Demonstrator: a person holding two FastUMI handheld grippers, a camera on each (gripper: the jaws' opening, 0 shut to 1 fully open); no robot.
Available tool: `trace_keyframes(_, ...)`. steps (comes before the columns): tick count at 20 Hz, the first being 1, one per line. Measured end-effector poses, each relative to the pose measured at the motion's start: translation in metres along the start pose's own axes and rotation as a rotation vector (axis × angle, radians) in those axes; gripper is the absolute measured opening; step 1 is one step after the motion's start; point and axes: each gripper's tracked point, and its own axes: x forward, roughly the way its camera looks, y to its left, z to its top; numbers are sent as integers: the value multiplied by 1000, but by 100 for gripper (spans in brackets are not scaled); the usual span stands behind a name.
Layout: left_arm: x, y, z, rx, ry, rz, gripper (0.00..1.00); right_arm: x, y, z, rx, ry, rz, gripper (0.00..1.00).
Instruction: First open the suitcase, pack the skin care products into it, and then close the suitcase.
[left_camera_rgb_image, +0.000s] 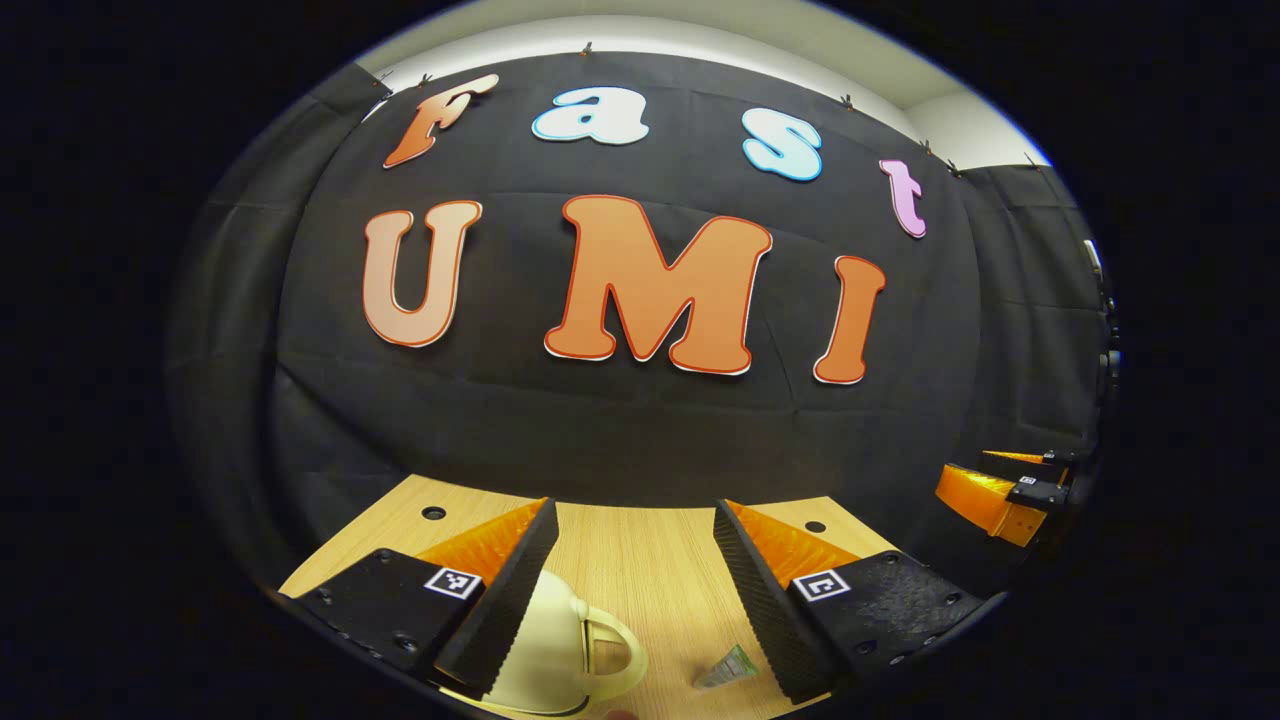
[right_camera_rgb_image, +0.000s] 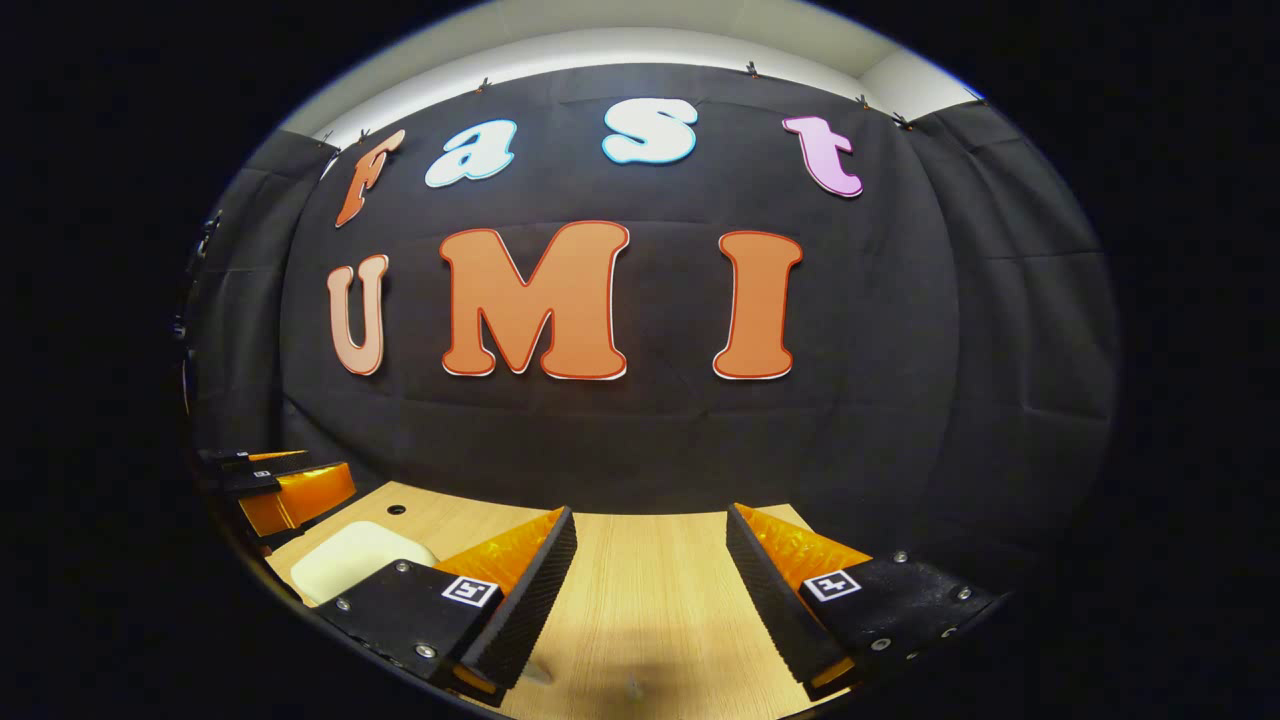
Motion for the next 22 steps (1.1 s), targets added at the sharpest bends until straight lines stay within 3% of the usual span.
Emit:
trace_keyframes(11,1,7,-14,43,25,35,97,-2,-3,-15,-5,43,-8,95)
trace_keyframes(15,1,17,-30,164,43,57,97,-4,-8,-24,4,68,-21,95)
trace_keyframes(22,-12,26,-103,493,135,79,99,-7,-14,-46,17,128,-31,95)
